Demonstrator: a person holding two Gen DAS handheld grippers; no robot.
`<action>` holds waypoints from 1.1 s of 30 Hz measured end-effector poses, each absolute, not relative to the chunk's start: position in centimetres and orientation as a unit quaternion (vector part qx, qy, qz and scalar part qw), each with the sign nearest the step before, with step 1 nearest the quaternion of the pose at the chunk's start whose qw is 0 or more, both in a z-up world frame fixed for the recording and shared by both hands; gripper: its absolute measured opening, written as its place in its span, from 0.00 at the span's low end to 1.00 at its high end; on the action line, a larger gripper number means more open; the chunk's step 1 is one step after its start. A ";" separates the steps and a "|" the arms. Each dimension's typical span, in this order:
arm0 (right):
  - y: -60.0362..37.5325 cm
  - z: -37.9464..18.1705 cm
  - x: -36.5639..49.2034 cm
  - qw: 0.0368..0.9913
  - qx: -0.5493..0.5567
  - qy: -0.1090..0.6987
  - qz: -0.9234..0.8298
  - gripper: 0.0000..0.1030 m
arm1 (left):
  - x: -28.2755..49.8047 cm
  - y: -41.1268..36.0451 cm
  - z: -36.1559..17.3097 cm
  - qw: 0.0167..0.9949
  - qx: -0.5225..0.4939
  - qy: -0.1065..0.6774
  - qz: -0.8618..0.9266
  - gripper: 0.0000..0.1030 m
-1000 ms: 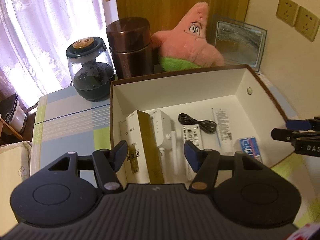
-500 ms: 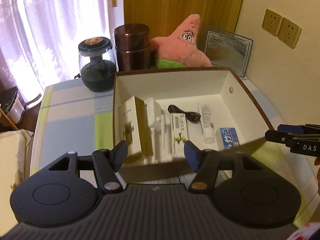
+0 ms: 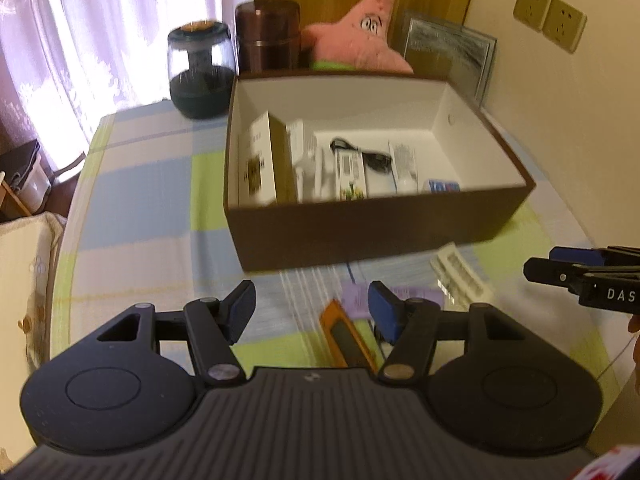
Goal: Organize rigid objects
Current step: 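Withdraw both tools from the box toward the orange knife and spray bottle, then grasp the orange utility knife with the left gripper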
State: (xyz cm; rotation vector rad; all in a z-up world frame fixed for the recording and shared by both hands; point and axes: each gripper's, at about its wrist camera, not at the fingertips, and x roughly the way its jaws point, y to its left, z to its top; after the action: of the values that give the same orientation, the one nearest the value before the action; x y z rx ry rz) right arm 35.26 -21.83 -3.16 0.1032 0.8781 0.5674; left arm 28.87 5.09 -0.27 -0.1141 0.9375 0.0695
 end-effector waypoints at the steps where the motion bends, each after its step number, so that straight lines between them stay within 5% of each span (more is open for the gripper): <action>1: -21.8 -3.5 34.8 0.864 0.048 0.421 0.271 0.52 | 28.5 4.9 -0.6 0.888 -0.056 0.455 0.032 0.57; 33: -19.4 -10.7 30.6 0.830 0.026 0.480 0.282 0.52 | 26.4 0.9 -9.5 0.846 -0.066 0.529 0.005 0.57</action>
State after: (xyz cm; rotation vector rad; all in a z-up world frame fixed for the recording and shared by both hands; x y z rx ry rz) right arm 30.59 -19.41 -10.72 0.0542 1.0187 0.5973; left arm 26.38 0.89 -9.48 -0.1396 1.1168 0.0113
